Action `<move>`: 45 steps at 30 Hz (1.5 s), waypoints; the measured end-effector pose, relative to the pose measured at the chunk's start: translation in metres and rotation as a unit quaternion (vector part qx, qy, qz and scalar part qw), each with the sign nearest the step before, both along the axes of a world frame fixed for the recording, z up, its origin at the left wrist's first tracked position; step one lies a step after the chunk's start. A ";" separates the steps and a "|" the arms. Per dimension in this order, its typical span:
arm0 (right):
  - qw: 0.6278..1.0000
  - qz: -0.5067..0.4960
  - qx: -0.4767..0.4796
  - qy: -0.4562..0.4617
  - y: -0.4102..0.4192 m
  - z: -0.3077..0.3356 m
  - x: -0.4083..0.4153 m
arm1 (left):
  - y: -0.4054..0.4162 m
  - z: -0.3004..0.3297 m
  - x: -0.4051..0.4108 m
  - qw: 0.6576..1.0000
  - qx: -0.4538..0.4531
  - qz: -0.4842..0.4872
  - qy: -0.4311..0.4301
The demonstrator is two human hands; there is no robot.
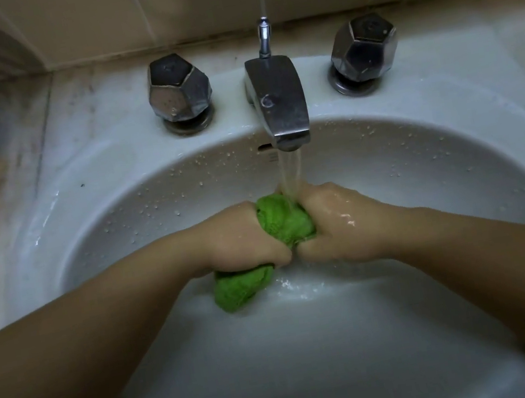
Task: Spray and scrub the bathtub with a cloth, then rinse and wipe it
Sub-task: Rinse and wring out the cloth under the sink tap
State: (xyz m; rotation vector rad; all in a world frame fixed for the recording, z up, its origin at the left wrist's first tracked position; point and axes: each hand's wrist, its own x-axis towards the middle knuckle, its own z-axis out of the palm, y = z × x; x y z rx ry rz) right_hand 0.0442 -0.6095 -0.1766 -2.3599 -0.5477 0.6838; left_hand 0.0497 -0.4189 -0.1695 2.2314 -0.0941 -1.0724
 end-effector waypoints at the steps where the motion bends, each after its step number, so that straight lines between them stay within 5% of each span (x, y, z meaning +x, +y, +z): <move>1: 0.999 -0.001 0.029 -0.036 -0.006 -0.004 -0.001 | 0.004 0.000 0.000 0.998 -0.032 0.037 0.034; 7: 0.958 -0.148 0.201 -0.144 -0.007 -0.005 -0.010 | 0.022 0.011 0.001 0.935 -0.224 0.171 0.215; 12: 0.947 -0.161 0.227 -0.164 0.027 -0.009 -0.025 | 0.010 0.010 -0.004 0.930 -0.293 0.036 0.221; 17: 0.964 -0.221 0.071 -0.128 0.028 -0.004 -0.012 | -0.006 -0.008 0.004 0.979 -0.192 -0.053 -0.043; 21: 0.967 -0.218 0.093 -0.095 0.029 -0.008 -0.010 | -0.009 -0.014 0.005 0.988 -0.064 -0.062 -0.124; 29: 0.960 -0.276 0.054 0.003 0.024 -0.012 0.003 | -0.026 -0.006 -0.004 0.989 0.012 -0.047 -0.138; 34: 0.947 -0.313 0.072 -0.028 0.018 -0.010 0.008 | -0.028 -0.010 -0.008 0.990 -0.030 0.034 -0.137; 41: 0.966 -0.255 0.008 -0.051 -0.005 0.006 0.004 | -0.008 -0.007 -0.005 0.980 -0.100 0.110 0.135; 45: 0.981 -0.165 0.082 -0.061 -0.013 0.019 -0.001 | -0.015 -0.001 -0.001 0.989 -0.091 0.114 0.029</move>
